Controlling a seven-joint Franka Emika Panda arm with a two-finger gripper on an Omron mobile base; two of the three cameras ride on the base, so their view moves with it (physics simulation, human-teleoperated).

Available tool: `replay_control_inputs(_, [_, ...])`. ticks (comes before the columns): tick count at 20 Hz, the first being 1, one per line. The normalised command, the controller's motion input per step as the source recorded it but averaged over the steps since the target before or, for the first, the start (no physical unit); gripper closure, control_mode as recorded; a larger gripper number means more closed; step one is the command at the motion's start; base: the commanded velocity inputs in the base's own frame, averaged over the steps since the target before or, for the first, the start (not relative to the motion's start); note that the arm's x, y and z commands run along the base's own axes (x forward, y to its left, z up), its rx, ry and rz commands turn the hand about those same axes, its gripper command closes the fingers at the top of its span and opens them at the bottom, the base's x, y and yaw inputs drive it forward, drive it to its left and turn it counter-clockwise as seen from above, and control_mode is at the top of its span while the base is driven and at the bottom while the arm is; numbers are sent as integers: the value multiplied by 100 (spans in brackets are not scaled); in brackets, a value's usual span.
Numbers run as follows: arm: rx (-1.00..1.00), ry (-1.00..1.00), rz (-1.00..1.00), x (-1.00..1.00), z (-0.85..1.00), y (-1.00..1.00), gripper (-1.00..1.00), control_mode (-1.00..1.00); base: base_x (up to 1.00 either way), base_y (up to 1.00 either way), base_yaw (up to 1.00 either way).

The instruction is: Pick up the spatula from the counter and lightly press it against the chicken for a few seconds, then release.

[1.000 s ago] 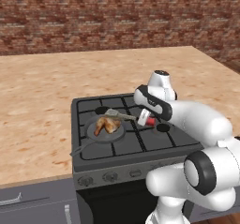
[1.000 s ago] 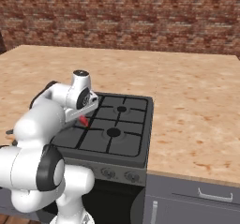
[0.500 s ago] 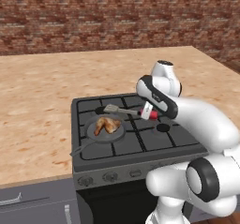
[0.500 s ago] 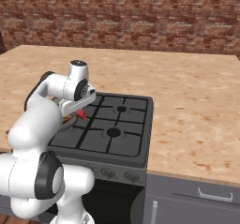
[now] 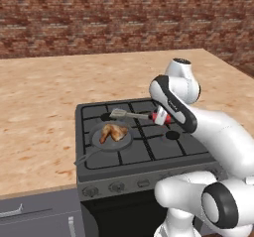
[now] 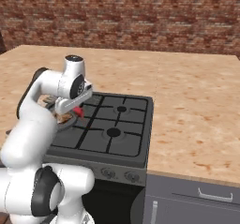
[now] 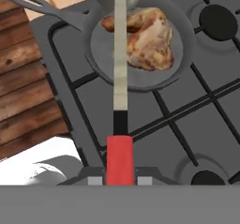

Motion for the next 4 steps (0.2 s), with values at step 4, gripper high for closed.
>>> replay_control_inputs(4, [0,-12,0,-26,9,0,100,-100,0,0,0])
